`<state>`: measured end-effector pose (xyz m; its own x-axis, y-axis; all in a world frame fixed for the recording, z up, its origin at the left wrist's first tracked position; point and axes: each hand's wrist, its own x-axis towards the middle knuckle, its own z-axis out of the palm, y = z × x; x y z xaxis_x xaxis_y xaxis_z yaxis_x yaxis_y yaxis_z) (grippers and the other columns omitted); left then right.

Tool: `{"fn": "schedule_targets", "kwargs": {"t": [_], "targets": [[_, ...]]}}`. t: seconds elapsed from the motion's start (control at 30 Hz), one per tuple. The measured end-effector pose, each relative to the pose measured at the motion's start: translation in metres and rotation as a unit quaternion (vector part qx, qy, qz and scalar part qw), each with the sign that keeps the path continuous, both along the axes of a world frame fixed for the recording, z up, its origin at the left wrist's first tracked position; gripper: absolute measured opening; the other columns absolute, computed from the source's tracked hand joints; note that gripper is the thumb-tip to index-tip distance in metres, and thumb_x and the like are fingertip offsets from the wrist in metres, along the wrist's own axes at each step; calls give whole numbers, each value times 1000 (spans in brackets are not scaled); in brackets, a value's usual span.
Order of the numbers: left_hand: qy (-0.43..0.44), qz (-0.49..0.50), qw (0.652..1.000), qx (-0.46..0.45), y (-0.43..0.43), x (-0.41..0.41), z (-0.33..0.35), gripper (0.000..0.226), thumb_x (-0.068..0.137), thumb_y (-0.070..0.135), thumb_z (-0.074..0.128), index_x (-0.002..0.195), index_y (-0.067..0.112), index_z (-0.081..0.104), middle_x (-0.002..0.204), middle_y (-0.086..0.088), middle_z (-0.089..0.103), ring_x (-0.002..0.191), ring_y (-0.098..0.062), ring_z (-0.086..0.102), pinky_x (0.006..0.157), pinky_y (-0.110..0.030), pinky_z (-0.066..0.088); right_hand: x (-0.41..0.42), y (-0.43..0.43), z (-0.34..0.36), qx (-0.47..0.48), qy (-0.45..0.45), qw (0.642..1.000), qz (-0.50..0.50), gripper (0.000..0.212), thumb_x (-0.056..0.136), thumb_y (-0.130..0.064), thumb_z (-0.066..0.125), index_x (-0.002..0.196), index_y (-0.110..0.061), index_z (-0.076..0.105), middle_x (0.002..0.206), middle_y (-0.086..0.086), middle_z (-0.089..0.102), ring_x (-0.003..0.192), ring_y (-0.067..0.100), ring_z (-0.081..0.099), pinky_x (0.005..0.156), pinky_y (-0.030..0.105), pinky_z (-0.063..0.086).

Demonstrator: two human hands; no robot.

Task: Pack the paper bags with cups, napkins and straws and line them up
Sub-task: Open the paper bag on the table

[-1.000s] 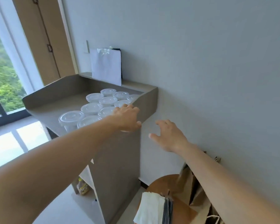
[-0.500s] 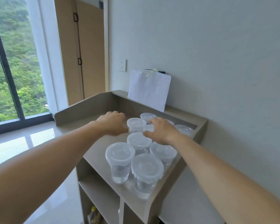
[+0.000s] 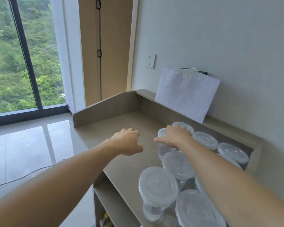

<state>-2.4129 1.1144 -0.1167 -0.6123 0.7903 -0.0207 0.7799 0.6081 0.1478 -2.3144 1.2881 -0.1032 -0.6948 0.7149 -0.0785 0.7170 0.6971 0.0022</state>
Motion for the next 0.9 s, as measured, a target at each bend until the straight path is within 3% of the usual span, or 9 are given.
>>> {"fn": "schedule_targets", "kwargs": {"t": [0.1, 0.33, 0.57, 0.77, 0.9], "targets": [[-3, -7, 1000, -3, 2, -4, -6, 66, 90, 53, 53, 147, 22, 39, 139, -5, 46, 130, -28, 42, 97, -41, 42, -7, 6, -6, -2, -2, 1000, -19, 93, 63, -76, 52, 139, -25, 40, 138, 7, 38, 123, 34, 43, 79, 43, 43], [-3, -19, 1000, 9, 6, -8, -10, 65, 90, 53, 52, 145, 21, 39, 139, -6, 47, 128, -28, 43, 97, -41, 43, -13, 14, -18, -15, 63, 998, -15, 86, 68, -61, 58, 145, -30, 35, 145, 5, 31, 128, 37, 36, 80, 42, 32], [17, -33, 999, 35, 18, -7, 11, 61, 88, 53, 55, 140, 21, 45, 134, -5, 49, 123, -28, 46, 90, -40, 43, 10, 12, 19, -20, 159, 987, 15, 92, 65, -64, 58, 148, -33, 34, 143, 8, 38, 129, 36, 39, 91, 43, 40], [42, -101, 992, 64, 65, 37, 53, 57, 88, 50, 56, 135, 20, 47, 132, -4, 50, 118, -28, 47, 80, -35, 38, 93, 25, 96, 18, 261, 965, -8, 80, 74, -61, 65, 143, -26, 44, 139, 11, 44, 123, 34, 48, 93, 38, 42], [57, -180, 977, 96, 102, 99, 85, 46, 88, 45, 56, 125, 19, 53, 127, -5, 54, 106, -25, 50, 78, -35, 39, 179, 35, 126, 68, 278, 956, -59, 81, 69, -64, 66, 140, -30, 46, 133, 10, 45, 122, 34, 45, 90, 38, 41]]}}
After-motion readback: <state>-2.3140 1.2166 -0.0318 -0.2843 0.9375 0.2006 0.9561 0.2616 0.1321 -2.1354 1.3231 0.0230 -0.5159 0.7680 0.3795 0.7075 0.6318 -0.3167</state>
